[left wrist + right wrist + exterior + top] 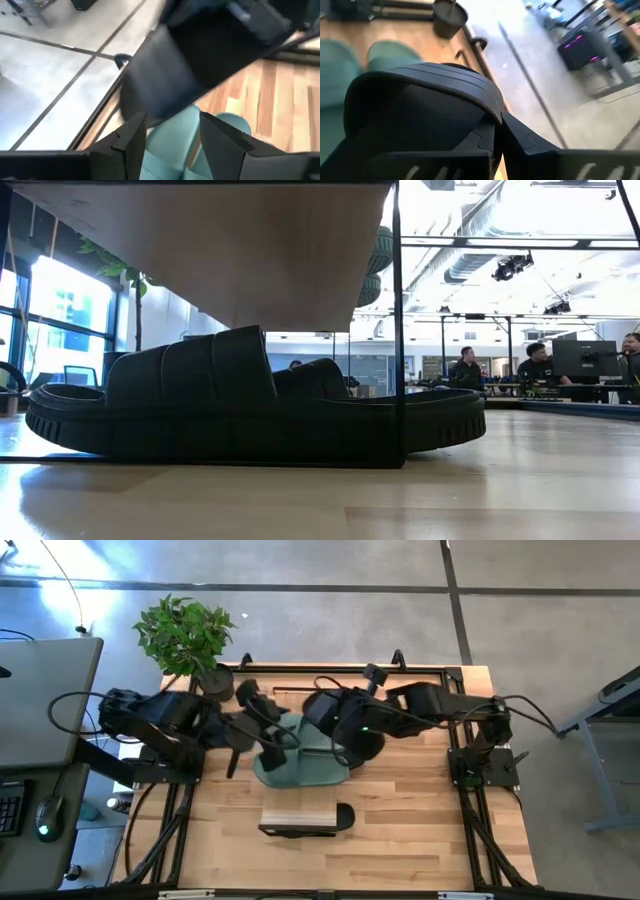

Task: Pick and place slides into the shelf
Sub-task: Put the black slipper under the shelf

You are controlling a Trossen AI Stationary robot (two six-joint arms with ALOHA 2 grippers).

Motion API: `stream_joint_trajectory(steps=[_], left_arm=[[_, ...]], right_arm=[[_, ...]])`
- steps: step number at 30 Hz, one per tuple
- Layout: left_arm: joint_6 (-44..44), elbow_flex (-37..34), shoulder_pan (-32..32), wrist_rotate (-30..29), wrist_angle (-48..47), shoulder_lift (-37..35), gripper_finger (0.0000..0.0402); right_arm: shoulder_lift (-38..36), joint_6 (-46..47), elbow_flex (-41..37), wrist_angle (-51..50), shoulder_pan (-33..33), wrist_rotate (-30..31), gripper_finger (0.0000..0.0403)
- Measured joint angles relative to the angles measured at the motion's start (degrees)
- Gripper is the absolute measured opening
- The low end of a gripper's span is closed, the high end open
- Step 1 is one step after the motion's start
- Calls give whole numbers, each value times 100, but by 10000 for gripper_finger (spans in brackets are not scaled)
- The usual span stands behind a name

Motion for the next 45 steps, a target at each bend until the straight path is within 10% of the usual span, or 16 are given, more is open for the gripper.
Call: stream_joint_trajectory(steps=[15, 24, 36, 45], left_arm=[[85, -2, 5, 454, 212, -680, 172], [99, -2, 5, 493, 220, -667, 172], [99, -2, 7, 559, 348, -666, 172], [87, -2, 7, 559, 352, -665, 172]], right_arm=[[-2083, 1091, -225, -1439, 823, -872, 0], [-3717, 3044, -3007, -1364, 1720, -947, 0], [-4943, 3861, -7923, 2530, 2116, -1406, 0], [-5024, 3125, -9669, 5044, 1695, -2024, 0]])
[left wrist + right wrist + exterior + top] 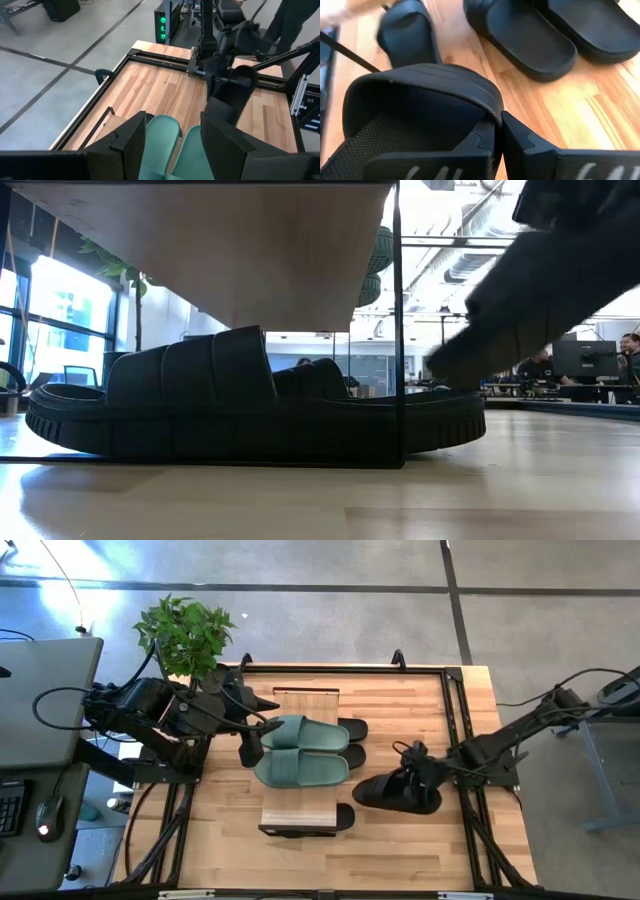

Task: Pick and place slides into the shelf
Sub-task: Put the black slipper under the shelf

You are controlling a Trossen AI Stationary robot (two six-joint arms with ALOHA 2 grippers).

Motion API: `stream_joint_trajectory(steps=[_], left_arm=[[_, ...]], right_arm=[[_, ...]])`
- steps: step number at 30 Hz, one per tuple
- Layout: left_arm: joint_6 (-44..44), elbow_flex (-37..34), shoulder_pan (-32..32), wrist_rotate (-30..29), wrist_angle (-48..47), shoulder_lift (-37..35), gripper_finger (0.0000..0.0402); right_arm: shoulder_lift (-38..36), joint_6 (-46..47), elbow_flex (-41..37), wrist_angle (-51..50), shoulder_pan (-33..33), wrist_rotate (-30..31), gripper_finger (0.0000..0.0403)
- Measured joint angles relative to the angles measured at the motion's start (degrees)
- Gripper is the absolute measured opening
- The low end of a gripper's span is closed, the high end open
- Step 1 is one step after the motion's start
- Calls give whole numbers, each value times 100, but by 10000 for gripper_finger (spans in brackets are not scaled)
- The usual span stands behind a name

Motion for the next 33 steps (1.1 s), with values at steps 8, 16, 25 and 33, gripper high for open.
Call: stream_joint_trajectory(steps=[8, 16, 25, 33], left_arm=[[-63, 0, 0, 0, -2, 2, 172], [-161, 0, 0, 0, -4, 4, 172], [-154, 0, -2, 0, -13, 20, 172], [-147, -2, 0, 0, -20, 20, 172]], right_arm=[[2, -830, -665, 782, -548, -139, 0], [13, -1488, -934, 1529, -1160, -858, 0], [469, -2008, -932, 1913, -1693, -1698, 0], [1176, -2243, -927, 2791, -1939, -1902, 0]])
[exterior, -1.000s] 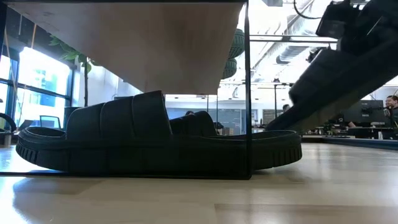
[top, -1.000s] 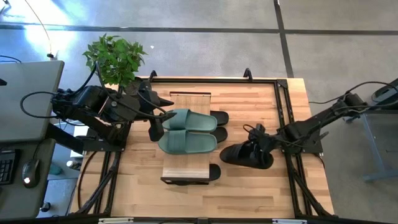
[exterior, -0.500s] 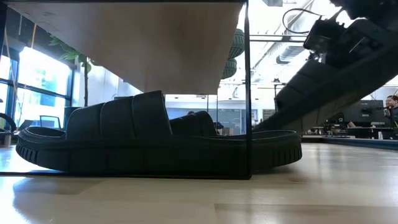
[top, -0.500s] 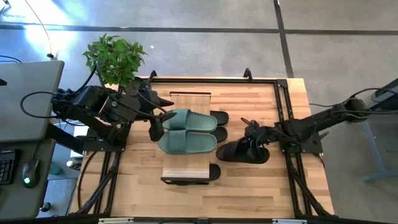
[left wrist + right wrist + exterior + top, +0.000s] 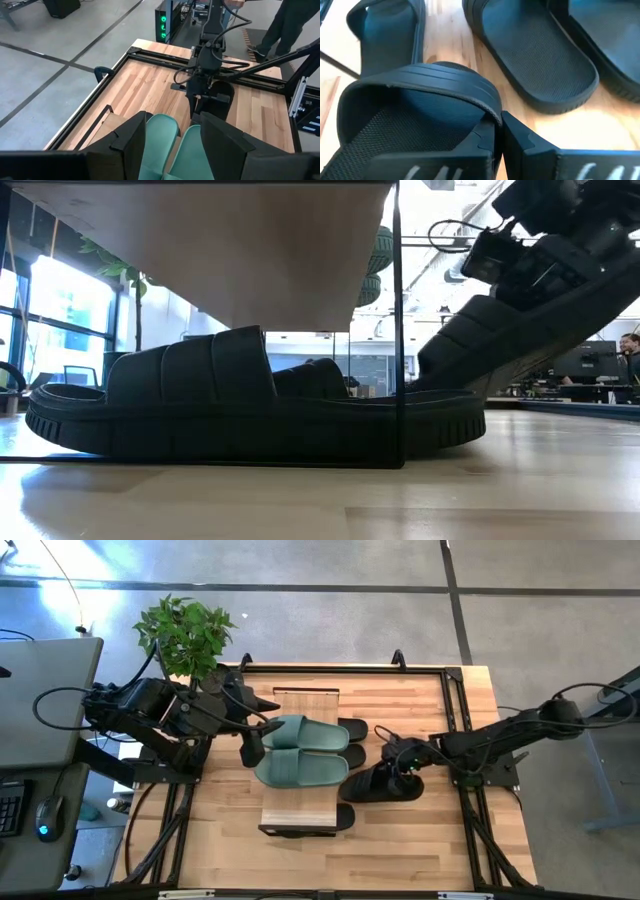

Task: Pick and place slides into the shelf
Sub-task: Put the black slipper under the shelf

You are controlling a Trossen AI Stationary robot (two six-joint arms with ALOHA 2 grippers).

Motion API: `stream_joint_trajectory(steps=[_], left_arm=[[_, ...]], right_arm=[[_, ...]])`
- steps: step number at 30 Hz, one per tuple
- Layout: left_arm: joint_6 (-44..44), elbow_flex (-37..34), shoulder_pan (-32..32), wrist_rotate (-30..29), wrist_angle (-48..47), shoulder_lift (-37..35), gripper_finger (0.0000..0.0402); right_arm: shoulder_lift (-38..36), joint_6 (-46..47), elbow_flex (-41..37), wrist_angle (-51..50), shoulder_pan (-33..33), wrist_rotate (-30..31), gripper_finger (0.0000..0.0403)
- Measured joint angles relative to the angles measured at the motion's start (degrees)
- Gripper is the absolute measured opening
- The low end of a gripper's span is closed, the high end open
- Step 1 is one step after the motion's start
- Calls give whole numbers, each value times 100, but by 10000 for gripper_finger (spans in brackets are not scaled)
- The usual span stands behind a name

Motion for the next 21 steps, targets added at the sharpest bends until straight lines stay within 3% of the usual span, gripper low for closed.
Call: stream_joint_trajectory(steps=[21], left_arm=[[57, -8, -2, 68, -304, 140, 172]], right_arm=[[223, -23, 4, -229, -188, -135, 10]])
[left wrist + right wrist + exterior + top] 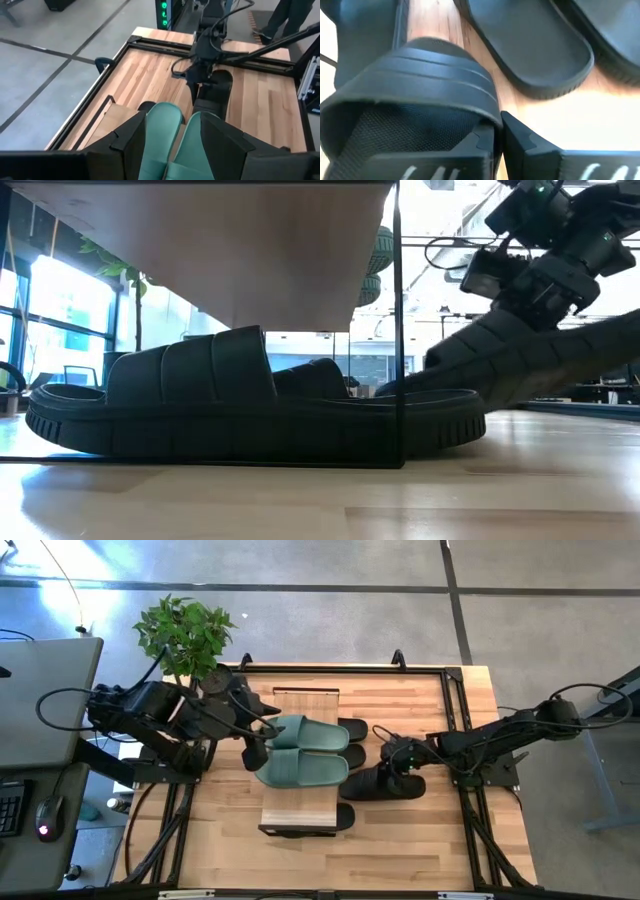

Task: Pick and place slides into the shelf
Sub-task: Put the black slipper under the shelf

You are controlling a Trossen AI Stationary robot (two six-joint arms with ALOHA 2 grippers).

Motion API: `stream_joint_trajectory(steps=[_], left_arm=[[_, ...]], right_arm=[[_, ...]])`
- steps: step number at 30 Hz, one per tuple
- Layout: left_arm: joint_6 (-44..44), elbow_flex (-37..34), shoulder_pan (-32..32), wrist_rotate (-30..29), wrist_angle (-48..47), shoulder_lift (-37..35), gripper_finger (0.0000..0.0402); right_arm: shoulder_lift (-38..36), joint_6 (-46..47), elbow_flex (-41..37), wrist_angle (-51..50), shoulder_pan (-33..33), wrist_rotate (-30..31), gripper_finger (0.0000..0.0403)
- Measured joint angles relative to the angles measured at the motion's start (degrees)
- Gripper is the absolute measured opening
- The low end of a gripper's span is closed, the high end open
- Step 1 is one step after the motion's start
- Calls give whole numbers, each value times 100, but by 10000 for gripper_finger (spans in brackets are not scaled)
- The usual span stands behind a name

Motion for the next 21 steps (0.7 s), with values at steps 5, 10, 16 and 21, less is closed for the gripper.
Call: stream_joint_trajectory(steps=[5, 10, 16, 21], left_arm=[[0, 4, 0, -1, -52, 50, 172], [0, 4, 0, -6, -37, 44, 172], [0, 4, 0, -26, -39, 40, 172], [0, 4, 2, -26, -39, 40, 172]], right_arm=[[7, 151, -2, -202, 0, 81, 48], [7, 176, -2, -259, 0, 208, 75], [4, 341, 0, -261, 0, 207, 81], [4, 470, 163, -685, 0, 205, 81]])
